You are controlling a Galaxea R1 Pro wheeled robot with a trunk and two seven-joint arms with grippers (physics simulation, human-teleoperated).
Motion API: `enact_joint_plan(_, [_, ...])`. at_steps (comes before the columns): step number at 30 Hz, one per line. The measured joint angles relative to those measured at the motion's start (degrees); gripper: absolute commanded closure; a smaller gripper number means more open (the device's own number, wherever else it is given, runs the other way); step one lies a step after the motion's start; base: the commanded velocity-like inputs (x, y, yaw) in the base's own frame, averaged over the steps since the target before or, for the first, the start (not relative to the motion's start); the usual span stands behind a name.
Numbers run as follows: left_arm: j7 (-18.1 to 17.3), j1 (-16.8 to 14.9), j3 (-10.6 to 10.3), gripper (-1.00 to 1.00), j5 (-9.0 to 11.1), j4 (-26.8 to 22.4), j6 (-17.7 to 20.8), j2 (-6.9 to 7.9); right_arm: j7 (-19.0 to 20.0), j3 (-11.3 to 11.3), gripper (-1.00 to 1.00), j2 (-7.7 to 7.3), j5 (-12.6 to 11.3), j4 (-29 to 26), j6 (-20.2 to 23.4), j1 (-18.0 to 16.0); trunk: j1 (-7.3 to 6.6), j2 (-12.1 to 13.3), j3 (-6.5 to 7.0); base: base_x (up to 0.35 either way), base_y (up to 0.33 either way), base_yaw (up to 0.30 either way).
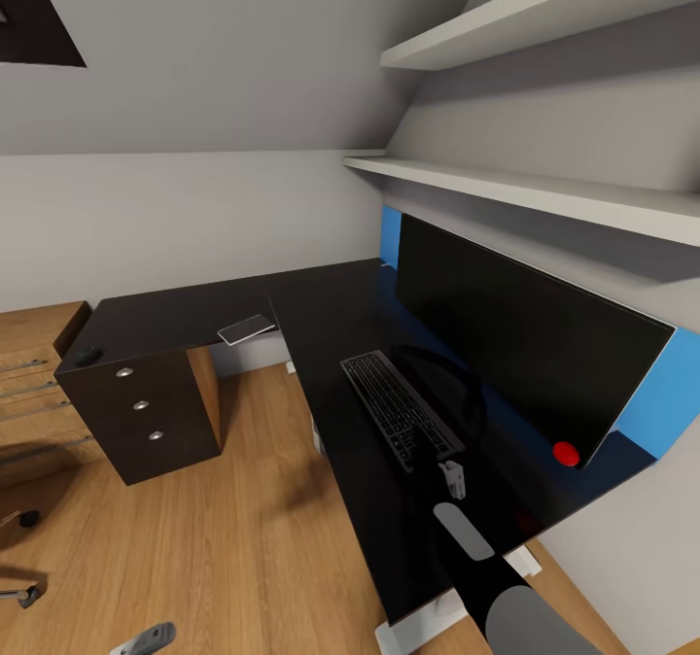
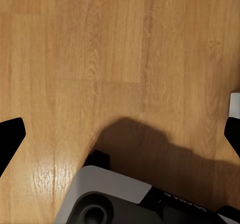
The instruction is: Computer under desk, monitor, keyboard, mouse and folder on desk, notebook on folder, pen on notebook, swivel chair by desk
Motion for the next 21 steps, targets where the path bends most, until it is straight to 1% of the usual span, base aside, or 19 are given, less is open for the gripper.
enact_joint_plan(5, [0.0, 0.0, 0.0, -1.00, 0.0, 0.1, 0.0, 0.02, 0.0, 0.0, -1.00, -0.06, 0.0, 0.0, -0.1, 0.0, 0.00, 0.0, 0.00, 0.000, -0.012, 0.000])
enact_joint_plan(12, [0.0, 0.0, 0.1, -1.00, 0.1, 0.2, 0.0, 0.03, 0.1, 0.0, -1.00, -0.06, 0.0, 0.0, -0.2, 0.0, 0.00, 0.0, 0.00, 0.000, -0.112, 0.000])
enact_joint_plan(21, [0.1, 0.0, 0.1, -1.00, 0.1, 0.2, 0.0, 0.02, 0.0, 0.1, -1.00, -0.04, 0.1, 0.1, -0.2, 0.0, 0.00, 0.0, 0.00, 0.000, -0.012, 0.000])
